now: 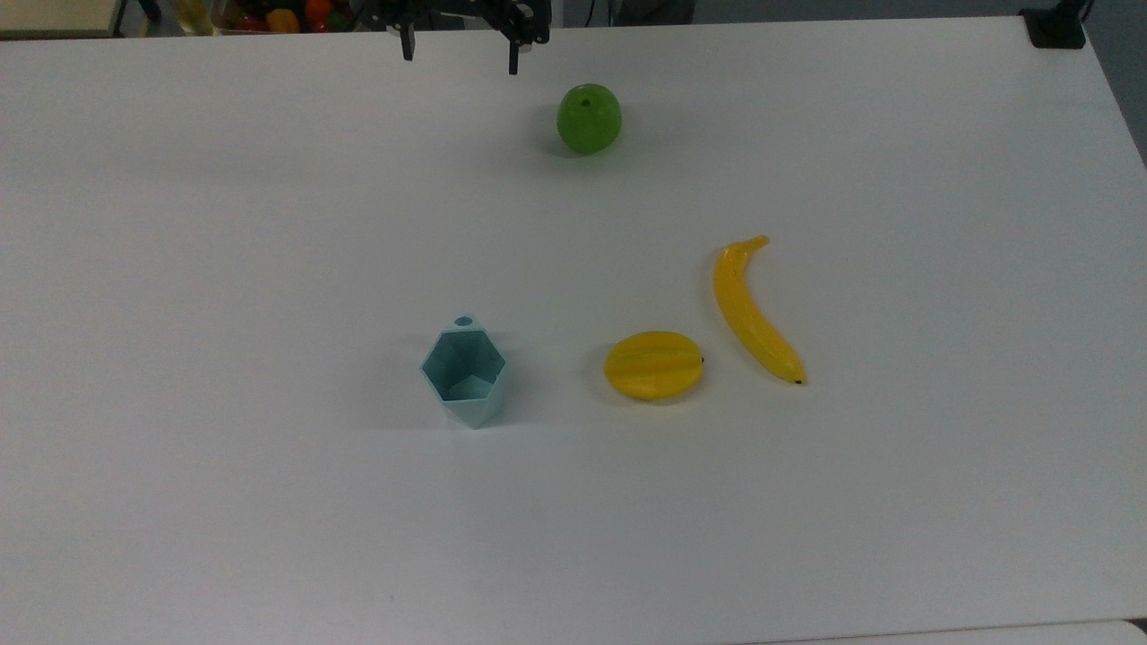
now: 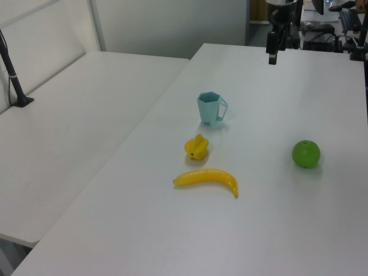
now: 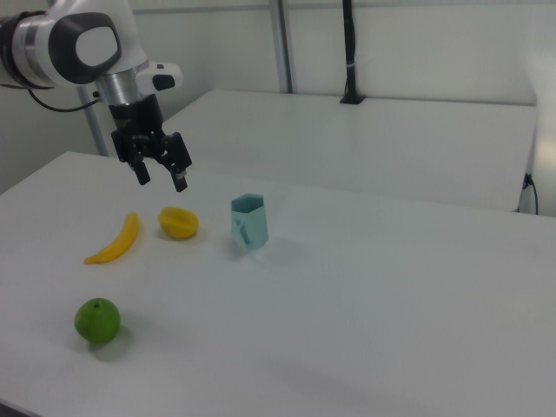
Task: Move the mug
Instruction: 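Move the gripper down toward the light-blue hexagonal mug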
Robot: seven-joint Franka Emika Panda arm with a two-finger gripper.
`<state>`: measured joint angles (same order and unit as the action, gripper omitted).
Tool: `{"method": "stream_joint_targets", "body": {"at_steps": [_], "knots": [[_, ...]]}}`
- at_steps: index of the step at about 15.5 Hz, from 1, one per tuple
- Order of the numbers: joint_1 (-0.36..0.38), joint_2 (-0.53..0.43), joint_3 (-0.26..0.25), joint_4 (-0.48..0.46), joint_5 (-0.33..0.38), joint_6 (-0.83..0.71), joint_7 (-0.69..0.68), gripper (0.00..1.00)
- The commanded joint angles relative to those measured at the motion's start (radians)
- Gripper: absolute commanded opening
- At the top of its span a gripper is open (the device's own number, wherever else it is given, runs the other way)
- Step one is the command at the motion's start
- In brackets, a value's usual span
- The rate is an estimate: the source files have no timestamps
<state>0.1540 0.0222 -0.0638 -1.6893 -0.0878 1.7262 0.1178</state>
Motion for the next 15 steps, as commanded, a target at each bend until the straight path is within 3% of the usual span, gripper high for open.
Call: {"method": "stream_joint_targets", "body": {"at_steps": [1,15], "knots": [[0.009,0.062,-0.017,-0.015,0.014,0.168,-0.069,1.0],[-0.005,0.426,-0.017,0.0,-0.013,0.665,-0.067,1.0]]}}
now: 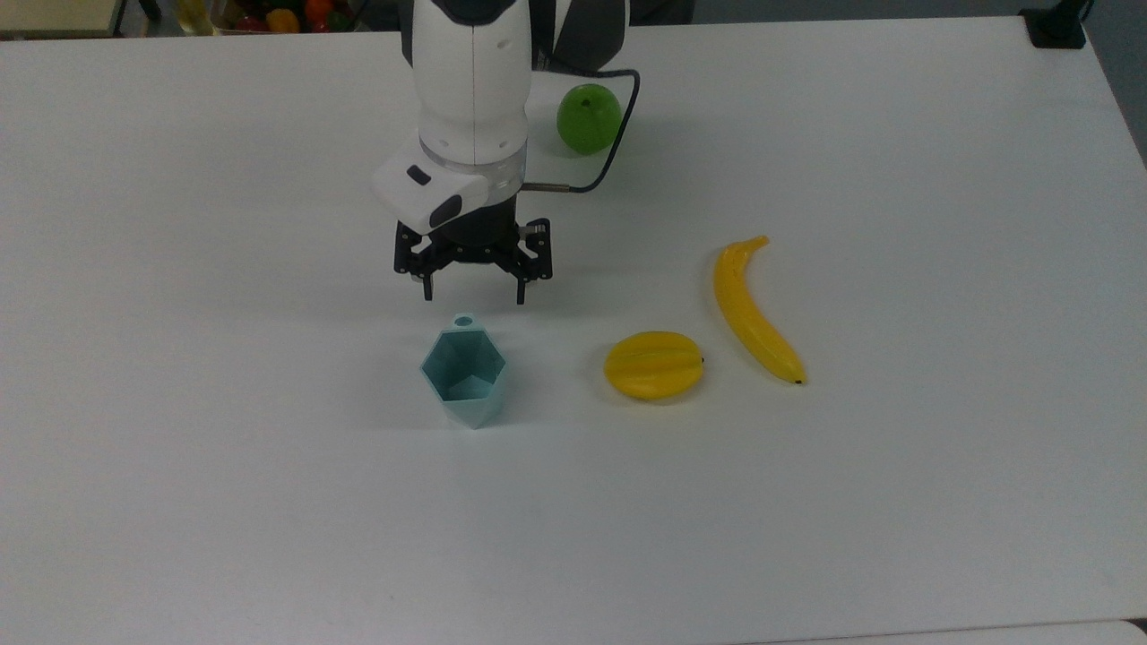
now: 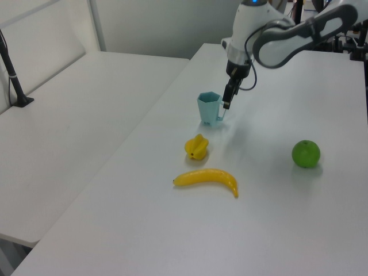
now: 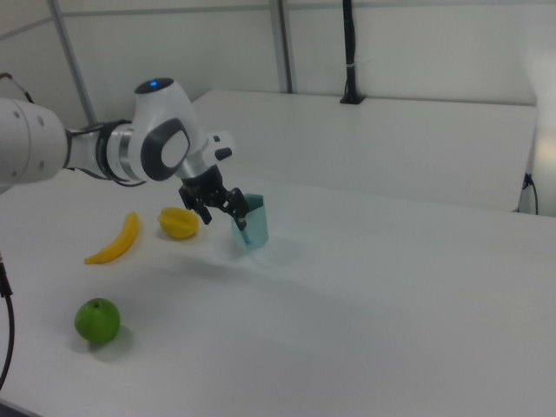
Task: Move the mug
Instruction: 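Move the gripper down toward the light-blue hexagonal mug, then close the gripper on the rim of the light-blue mug, then drag the held mug across the table toward the green apple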
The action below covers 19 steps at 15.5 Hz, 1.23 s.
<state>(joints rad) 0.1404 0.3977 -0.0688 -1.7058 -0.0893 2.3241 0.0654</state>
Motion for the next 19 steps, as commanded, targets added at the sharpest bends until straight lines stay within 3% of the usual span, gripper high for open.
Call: {"method": "stream_joint_targets", "body": {"at_steps": [1,2,3,4,8,9,15,17,19], "knots": [[0.007,0.067,-0.012,0.023,-0.02,0.089,-0.013,1.0],[0.005,0.078,-0.012,0.025,-0.02,0.106,-0.013,1.0],[0.004,0.09,-0.012,0.023,-0.021,0.128,-0.016,0.88],[-0.001,0.099,-0.012,0.023,-0.021,0.168,-0.016,0.66],[-0.001,0.107,-0.012,0.023,-0.021,0.185,-0.019,0.05],[0.001,0.105,-0.012,0.021,-0.021,0.185,-0.019,0.0],[-0.002,0.084,-0.012,0.02,-0.021,0.182,-0.012,0.0],[-0.004,0.026,-0.012,-0.015,-0.021,0.172,-0.012,0.0],[-0.007,-0.095,-0.012,-0.125,-0.021,0.161,-0.012,0.0]]}}
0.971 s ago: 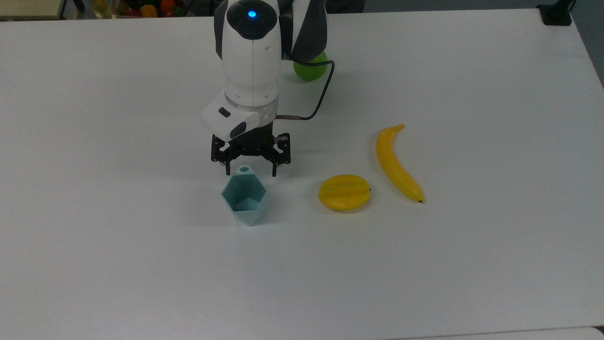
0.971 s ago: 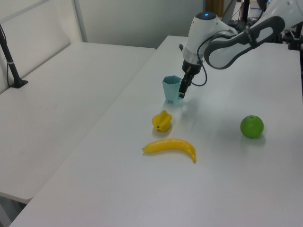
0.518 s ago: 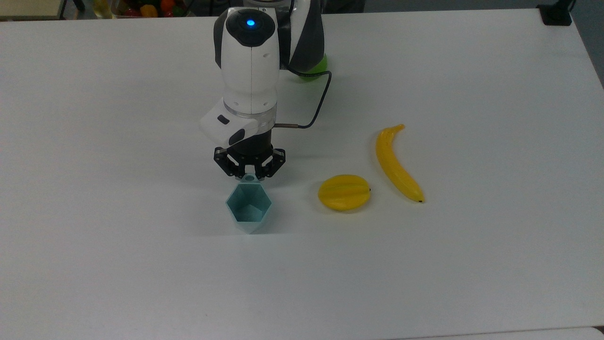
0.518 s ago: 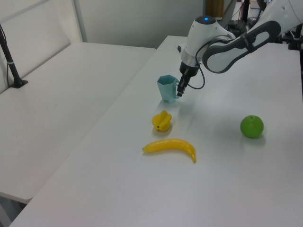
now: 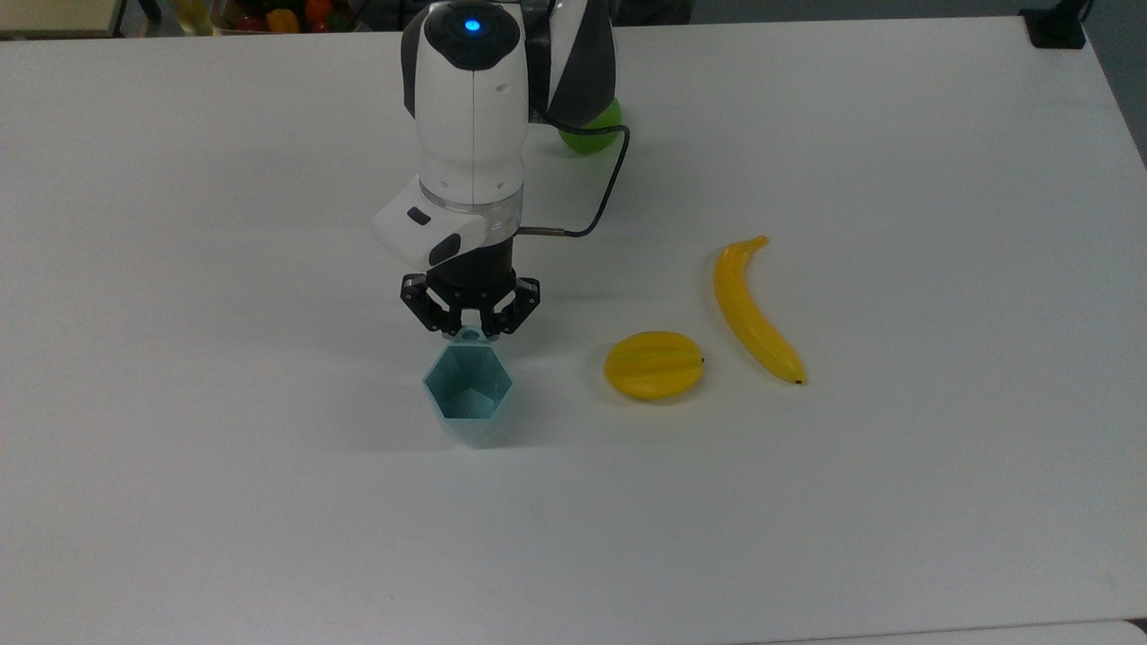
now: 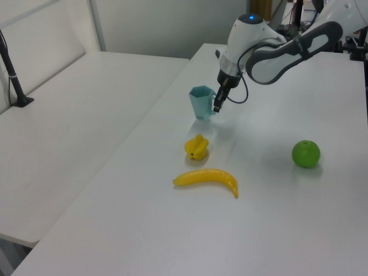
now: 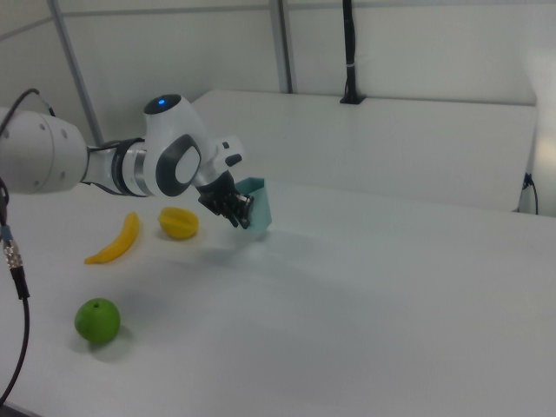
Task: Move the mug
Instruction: 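Drag the held mug across the table toward the green apple, then open the gripper and lift it away from the mug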
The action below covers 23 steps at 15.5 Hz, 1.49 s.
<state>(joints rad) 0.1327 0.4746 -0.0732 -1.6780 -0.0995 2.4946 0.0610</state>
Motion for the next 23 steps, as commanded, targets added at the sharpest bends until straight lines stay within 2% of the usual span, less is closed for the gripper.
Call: {"method": "stream_joint_targets", "body": {"at_steps": [1,5,7,11,13,14,15,17,21,22,23], "knots": [[-0.005,-0.222,-0.008,-0.205,-0.011,-0.022,-0.006,0.0],[-0.011,-0.425,-0.008,-0.444,-0.011,-0.025,-0.004,0.0],[-0.011,-0.477,-0.008,-0.54,-0.012,-0.023,-0.004,0.0],[-0.011,-0.491,-0.005,-0.627,-0.011,-0.014,0.009,0.0],[-0.013,-0.487,-0.005,-0.629,-0.011,-0.01,0.014,0.05],[-0.013,-0.487,-0.005,-0.629,-0.011,-0.01,0.013,0.11],[-0.015,-0.482,-0.005,-0.629,-0.011,-0.011,0.013,0.29],[-0.013,-0.478,-0.005,-0.629,-0.012,-0.025,0.01,0.36],[-0.016,-0.488,-0.005,-0.618,-0.012,-0.118,0.002,0.75],[-0.015,-0.497,-0.005,-0.605,-0.012,-0.144,0.002,0.76],[-0.012,-0.511,-0.005,-0.585,-0.012,-0.187,0.002,0.82]]}}
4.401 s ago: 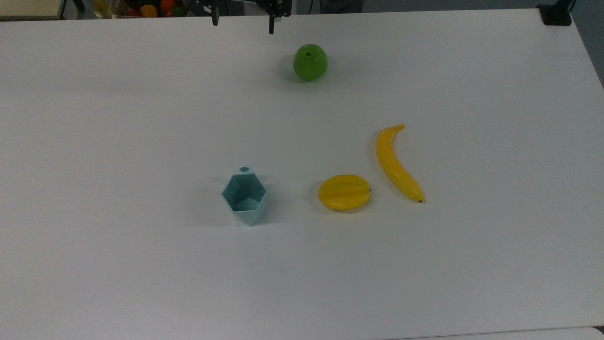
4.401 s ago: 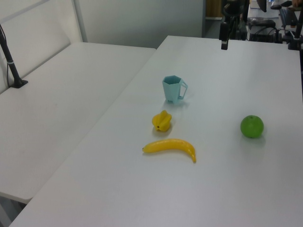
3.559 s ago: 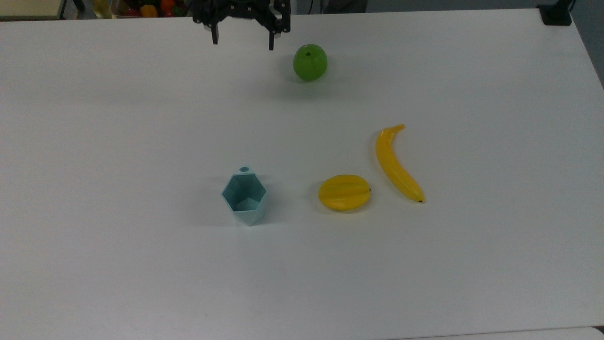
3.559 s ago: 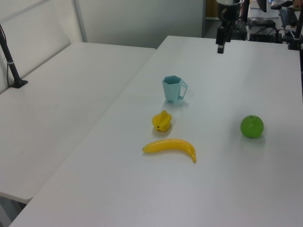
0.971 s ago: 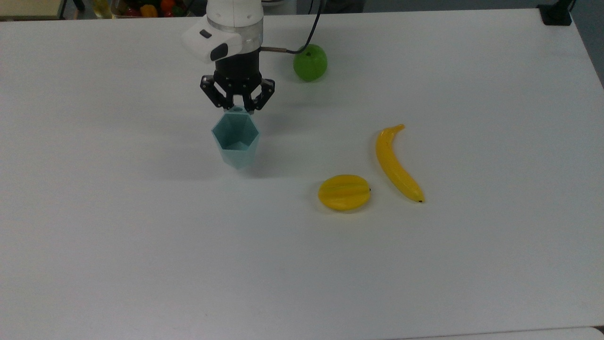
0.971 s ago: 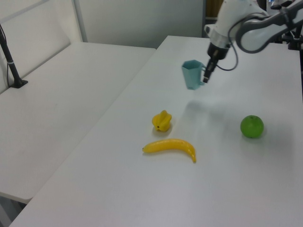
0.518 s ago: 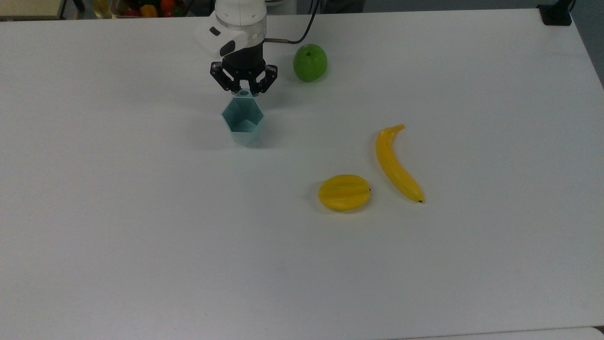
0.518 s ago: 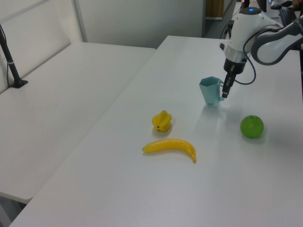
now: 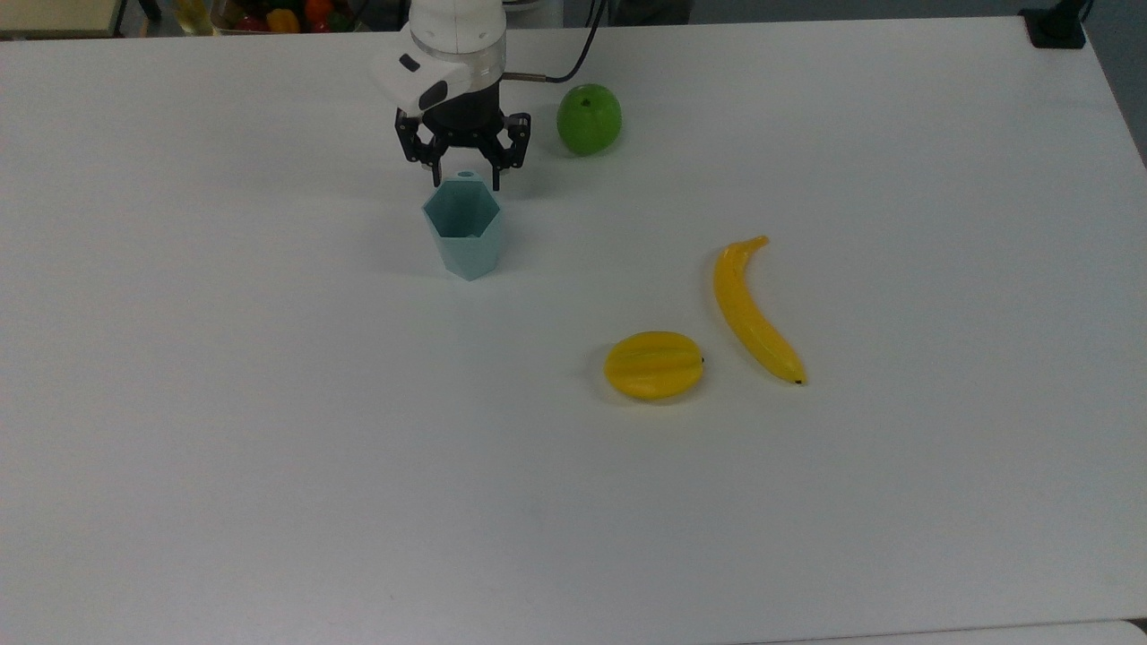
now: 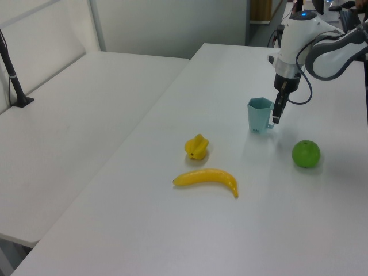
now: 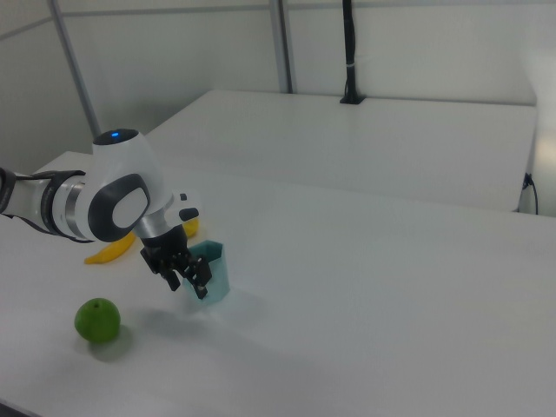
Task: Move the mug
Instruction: 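Open the gripper and lift it away from the mug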
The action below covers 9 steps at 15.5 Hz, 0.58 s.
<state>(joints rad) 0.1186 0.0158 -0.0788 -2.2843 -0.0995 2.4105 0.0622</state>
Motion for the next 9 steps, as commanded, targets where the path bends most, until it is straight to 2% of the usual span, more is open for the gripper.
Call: {"method": "stream_joint_targets", "body": {"at_steps": [1,3,6,9], "knots": [[0.004,-0.06,0.002,0.057,-0.012,-0.16,0.001,0.98],[0.01,-0.066,0.007,0.173,-0.012,-0.316,0.001,1.0],[0.006,-0.048,0.008,0.44,-0.009,-0.597,0.008,1.0],[0.004,-0.051,0.007,0.577,0.006,-0.695,0.014,1.0]]}}
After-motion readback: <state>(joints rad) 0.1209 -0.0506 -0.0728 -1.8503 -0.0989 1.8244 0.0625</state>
